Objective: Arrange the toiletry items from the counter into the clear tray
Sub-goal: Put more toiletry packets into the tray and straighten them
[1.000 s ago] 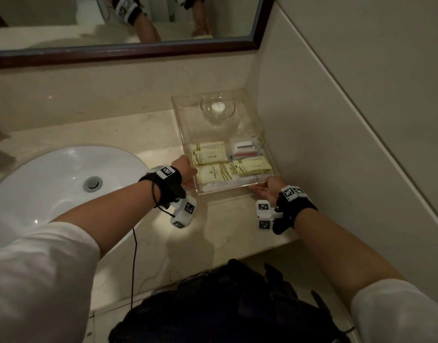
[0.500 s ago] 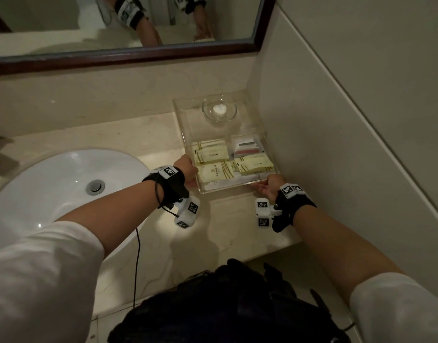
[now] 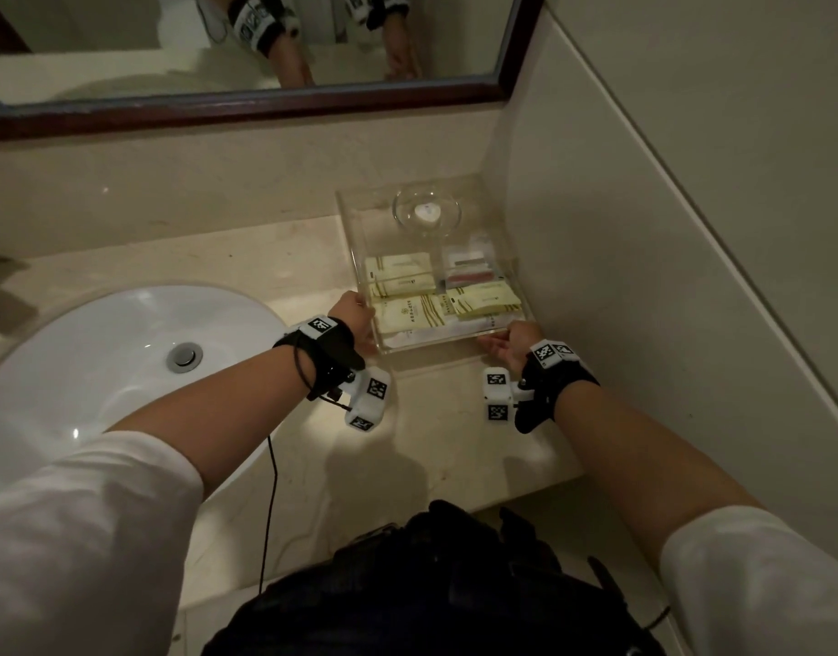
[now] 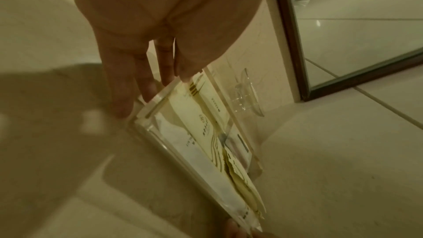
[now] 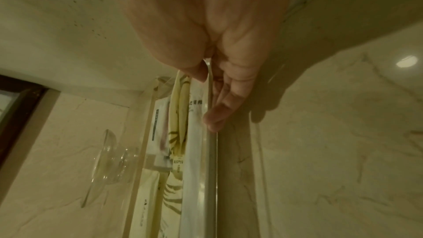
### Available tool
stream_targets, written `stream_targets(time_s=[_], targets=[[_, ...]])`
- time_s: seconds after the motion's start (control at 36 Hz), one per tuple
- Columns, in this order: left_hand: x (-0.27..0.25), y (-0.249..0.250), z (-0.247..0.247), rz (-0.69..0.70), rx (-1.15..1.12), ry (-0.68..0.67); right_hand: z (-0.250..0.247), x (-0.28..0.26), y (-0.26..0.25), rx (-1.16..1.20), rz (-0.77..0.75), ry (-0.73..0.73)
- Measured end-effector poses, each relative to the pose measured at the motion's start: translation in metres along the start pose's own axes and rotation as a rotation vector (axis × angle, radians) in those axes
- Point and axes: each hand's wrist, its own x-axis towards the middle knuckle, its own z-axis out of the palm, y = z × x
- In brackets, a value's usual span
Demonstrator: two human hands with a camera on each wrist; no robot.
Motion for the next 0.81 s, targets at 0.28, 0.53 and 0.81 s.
stream_targets(time_s=[0.28, 0.53, 0.81], targets=[[-0.005, 0.005, 0.003, -0.221, -0.229, -0.111, 0.006, 0.009, -0.016, 0.083, 0.015, -0.04], [0.009, 0.007, 0.004, -0.19, -0.277, -0.056, 0.019, 0.02, -0.027, 0.177, -0.008, -0.118], [0.024, 0.008, 0.0, -0.182, -0.398, -0.04, 0.036, 0.022, -0.049, 0.223, 0.052, -0.146]])
